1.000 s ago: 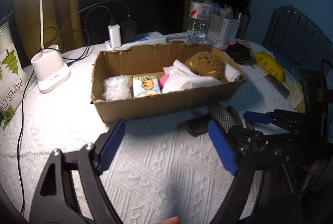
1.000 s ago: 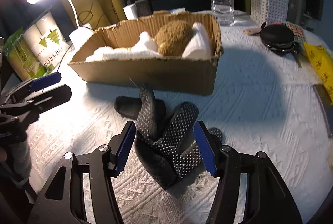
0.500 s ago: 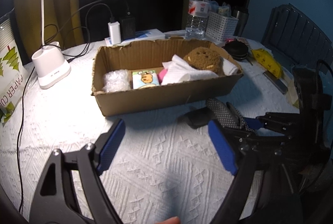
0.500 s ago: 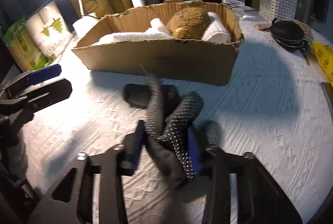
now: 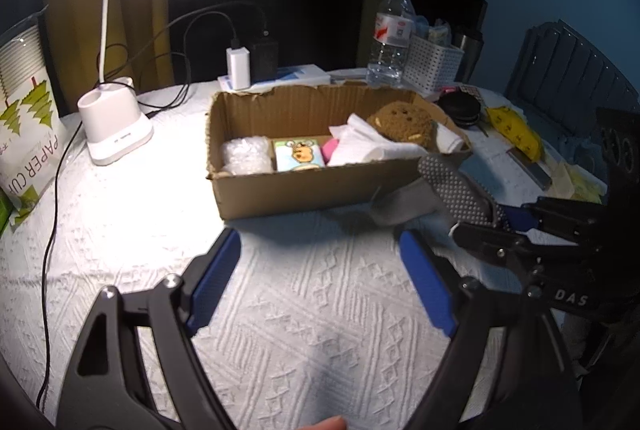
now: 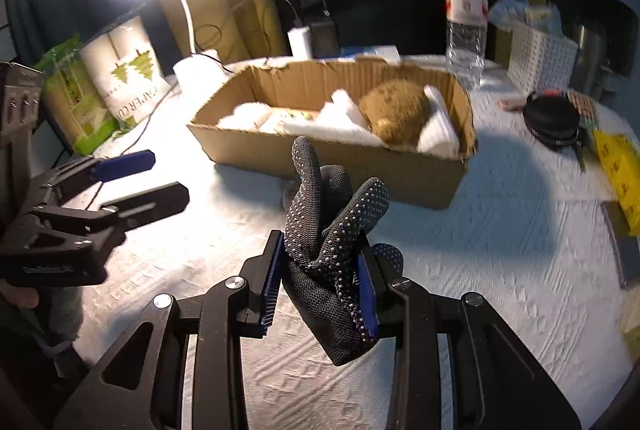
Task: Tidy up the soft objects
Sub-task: 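Carry the grey glove over the box with the right gripper and lower it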
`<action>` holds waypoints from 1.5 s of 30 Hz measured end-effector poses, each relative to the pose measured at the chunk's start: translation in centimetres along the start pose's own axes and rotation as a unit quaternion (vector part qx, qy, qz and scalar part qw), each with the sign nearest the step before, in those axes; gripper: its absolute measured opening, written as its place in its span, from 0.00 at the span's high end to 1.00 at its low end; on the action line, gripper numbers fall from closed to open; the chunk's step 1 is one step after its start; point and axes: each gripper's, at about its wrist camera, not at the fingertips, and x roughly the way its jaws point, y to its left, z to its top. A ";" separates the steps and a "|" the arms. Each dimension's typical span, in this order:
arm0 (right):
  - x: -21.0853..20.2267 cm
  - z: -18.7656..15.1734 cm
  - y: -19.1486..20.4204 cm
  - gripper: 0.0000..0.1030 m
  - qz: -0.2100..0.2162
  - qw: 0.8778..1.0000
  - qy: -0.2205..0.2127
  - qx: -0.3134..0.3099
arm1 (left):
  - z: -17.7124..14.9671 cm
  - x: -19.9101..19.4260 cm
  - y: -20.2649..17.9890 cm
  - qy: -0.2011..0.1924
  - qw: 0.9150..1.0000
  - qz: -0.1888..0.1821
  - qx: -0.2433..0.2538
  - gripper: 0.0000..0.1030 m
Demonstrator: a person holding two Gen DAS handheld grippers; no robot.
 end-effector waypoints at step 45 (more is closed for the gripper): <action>3.3 9.8 4.6 0.65 0.003 0.997 -0.025 -0.079 | 3.6 0.8 7.8 -0.051 0.998 0.009 -0.040 0.19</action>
